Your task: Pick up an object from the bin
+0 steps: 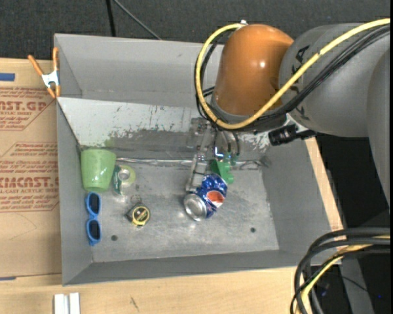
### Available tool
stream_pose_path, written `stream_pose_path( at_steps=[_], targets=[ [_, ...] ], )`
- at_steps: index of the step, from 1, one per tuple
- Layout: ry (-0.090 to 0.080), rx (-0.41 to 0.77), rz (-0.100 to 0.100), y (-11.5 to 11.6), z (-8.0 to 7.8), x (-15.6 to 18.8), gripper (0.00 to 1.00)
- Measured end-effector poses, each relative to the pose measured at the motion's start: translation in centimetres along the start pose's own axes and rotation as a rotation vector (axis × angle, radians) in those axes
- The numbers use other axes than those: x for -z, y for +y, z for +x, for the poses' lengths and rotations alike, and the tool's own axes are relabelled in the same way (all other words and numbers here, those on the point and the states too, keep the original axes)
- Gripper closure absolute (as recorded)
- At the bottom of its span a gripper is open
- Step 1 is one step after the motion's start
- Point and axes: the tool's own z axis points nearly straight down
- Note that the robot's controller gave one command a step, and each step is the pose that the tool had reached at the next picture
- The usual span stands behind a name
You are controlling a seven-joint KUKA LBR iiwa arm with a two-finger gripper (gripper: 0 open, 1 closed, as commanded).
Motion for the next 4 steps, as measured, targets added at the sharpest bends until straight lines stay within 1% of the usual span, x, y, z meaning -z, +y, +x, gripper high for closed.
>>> stream_pose_path(
  at_steps=[1, 2, 3, 4],
  targets=[
    [0.012, -0.117, 0.006, -2.5, 0.9, -6.9, 0.00],
    [0.011, 0.304, 0.002, -2.9, 1.9, -10.7, 0.00],
    [0.009, 0.733, 0.000, -3.3, 5.8, -9.1, 0.00],
    [0.008, 1.112, -0.003, -2.8, 1.1, -14.0, 0.00]
  ],
)
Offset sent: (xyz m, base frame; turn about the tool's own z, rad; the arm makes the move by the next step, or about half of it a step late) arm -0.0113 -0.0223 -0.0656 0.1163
